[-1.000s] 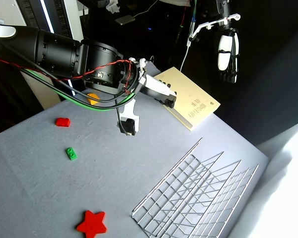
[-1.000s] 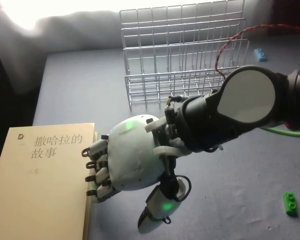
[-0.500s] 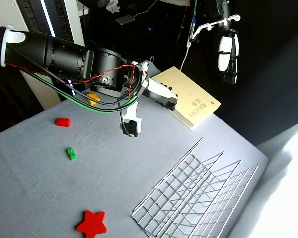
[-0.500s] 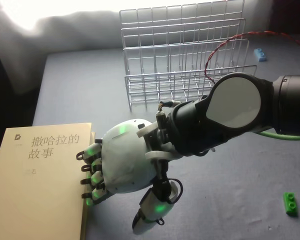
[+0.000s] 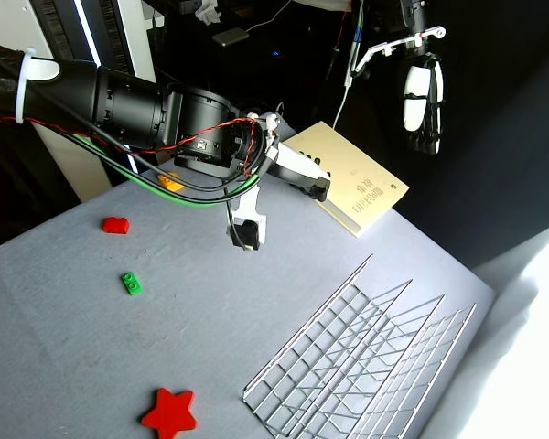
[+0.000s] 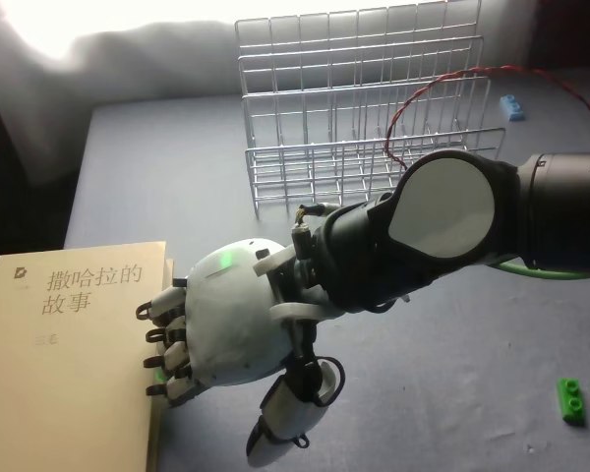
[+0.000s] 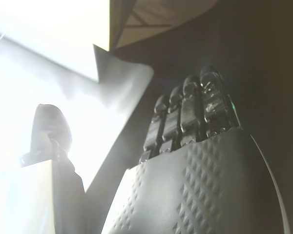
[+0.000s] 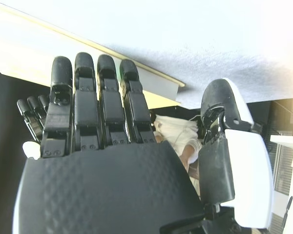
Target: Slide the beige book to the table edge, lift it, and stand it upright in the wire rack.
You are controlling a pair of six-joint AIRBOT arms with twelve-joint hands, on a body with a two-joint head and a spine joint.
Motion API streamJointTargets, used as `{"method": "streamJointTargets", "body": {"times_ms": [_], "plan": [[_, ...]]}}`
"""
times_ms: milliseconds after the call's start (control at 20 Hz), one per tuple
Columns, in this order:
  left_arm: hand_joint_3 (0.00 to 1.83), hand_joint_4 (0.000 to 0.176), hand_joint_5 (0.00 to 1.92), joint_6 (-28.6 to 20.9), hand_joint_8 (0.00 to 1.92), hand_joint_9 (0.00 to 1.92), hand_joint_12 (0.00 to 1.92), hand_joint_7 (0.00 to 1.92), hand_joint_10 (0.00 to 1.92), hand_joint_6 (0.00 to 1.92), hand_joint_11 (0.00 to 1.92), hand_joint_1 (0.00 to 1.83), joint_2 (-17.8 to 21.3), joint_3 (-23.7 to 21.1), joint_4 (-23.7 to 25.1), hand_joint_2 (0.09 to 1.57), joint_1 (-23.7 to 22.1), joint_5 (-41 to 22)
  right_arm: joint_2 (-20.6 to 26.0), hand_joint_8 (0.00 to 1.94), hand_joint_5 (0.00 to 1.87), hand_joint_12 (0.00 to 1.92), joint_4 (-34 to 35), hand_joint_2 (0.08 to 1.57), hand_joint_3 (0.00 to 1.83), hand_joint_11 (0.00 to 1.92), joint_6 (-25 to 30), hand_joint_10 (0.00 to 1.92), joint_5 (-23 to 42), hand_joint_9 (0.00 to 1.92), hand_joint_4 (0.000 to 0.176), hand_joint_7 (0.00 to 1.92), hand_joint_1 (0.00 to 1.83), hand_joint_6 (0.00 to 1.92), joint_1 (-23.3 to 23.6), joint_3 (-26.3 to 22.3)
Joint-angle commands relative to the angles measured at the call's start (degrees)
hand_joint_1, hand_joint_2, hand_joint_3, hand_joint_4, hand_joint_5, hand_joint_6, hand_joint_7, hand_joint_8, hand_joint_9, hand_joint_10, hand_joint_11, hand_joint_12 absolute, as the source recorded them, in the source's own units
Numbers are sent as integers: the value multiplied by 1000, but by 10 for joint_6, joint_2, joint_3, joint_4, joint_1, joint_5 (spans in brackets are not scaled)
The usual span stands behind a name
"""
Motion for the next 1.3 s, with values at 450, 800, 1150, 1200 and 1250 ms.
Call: {"method": "streamJointTargets", "body": {"times_ms": [450, 800, 1150, 1200, 1250], "plan": [[0, 0, 48, -2, 0, 58, 93, 44, 2, 1, 0, 694, 5, 4, -6, 1035, 3, -38, 21, 1, 306, 845, 16, 1155, 0, 0, 8, 1, -22, 318, 0, 314, 173, 1, -3, -10], [9, 0, 35, -7, 1, 32, 109, 7, 0, 2, 0, 626, 0, 6, -7, 1087, 14, -42, 62, 3, 306, 861, 15, 1157, 0, 0, 13, 3, -18, 310, 0, 309, 159, 4, 0, -24], [0, 0, 89, -12, 3, 60, 216, 42, 4, 5, 0, 688, -40, 16, -7, 1067, 39, -104, 84, 5, 319, 926, 15, 1151, 0, 0, 16, 4, -10, 325, 0, 320, 147, 3, 23, -36], [0, 0, 88, -10, 1, 46, 143, 37, 1, 1, 0, 722, -45, 17, -7, 1049, 39, -105, 87, 2, 303, 899, 15, 1161, 3, 0, 17, 1, -6, 314, 0, 317, 127, 0, 26, -37], [0, 0, 88, -10, 1, 46, 143, 37, 1, 1, 0, 722, -51, 19, -7, 1049, 39, -108, 92, 2, 303, 899, 15, 1161, 3, 0, 17, 1, -3, 314, 0, 317, 127, 0, 29, -39]]}}
